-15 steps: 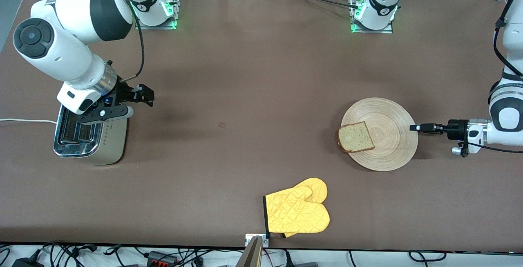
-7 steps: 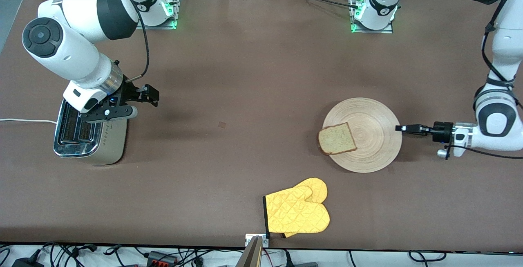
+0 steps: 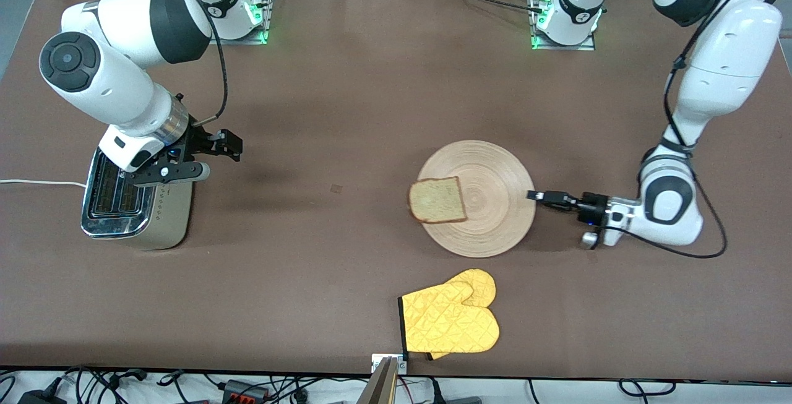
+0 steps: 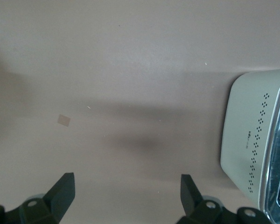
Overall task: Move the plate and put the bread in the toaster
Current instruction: 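Push the plate further with the left gripper while the right gripper lowers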
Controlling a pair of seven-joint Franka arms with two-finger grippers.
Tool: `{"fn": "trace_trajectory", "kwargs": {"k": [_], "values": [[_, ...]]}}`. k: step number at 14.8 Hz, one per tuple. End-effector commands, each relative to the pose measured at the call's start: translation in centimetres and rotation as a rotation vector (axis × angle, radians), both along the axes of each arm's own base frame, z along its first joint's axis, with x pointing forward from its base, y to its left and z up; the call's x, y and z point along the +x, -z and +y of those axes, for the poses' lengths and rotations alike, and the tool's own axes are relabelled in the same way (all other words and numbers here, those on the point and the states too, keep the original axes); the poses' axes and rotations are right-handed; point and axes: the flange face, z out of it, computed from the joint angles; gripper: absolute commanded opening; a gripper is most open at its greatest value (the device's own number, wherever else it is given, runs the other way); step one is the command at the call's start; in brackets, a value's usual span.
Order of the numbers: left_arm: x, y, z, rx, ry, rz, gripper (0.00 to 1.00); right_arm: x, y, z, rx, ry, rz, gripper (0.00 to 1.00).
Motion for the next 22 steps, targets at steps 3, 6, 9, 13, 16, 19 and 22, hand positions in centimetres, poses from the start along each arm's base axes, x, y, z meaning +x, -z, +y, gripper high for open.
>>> {"fn": "trace_trajectory", "kwargs": {"k": [3, 6, 9, 13, 16, 19, 22], "values": [[-0.4, 0.2, -12.8, -0.125, -0.018, -0.009, 0.01, 0.6, 3.5, 0.1, -0.003, 0.043, 0.051, 0.96], [-1.9, 1.3, -18.4, -0.103, 0.017, -0.005, 0.01, 0.6, 5.0, 0.9, -0.015, 0.125, 0.074, 0.87], [-2.8, 1.9, -22.3, -0.028, 0.036, -0.047, 0.01, 0.7, 7.5, 1.6, 0.069, 0.178, 0.145, 0.85], [-3.2, 1.9, -24.9, 0.016, 0.033, -0.071, 0.01, 1.1, 10.9, 2.0, 0.137, 0.234, 0.217, 0.84], [-3.4, 2.0, -25.6, 0.028, 0.040, -0.085, 0.10, 1.1, 13.5, 2.5, 0.179, 0.269, 0.275, 0.83], [-3.2, 2.6, -24.8, 0.035, 0.039, -0.092, 0.20, 1.3, 16.2, 2.7, 0.221, 0.302, 0.316, 0.82], [-2.6, 2.4, -23.1, 0.072, 0.068, -0.125, 0.35, 1.5, 18.4, 2.9, 0.243, 0.318, 0.330, 0.82]]}}
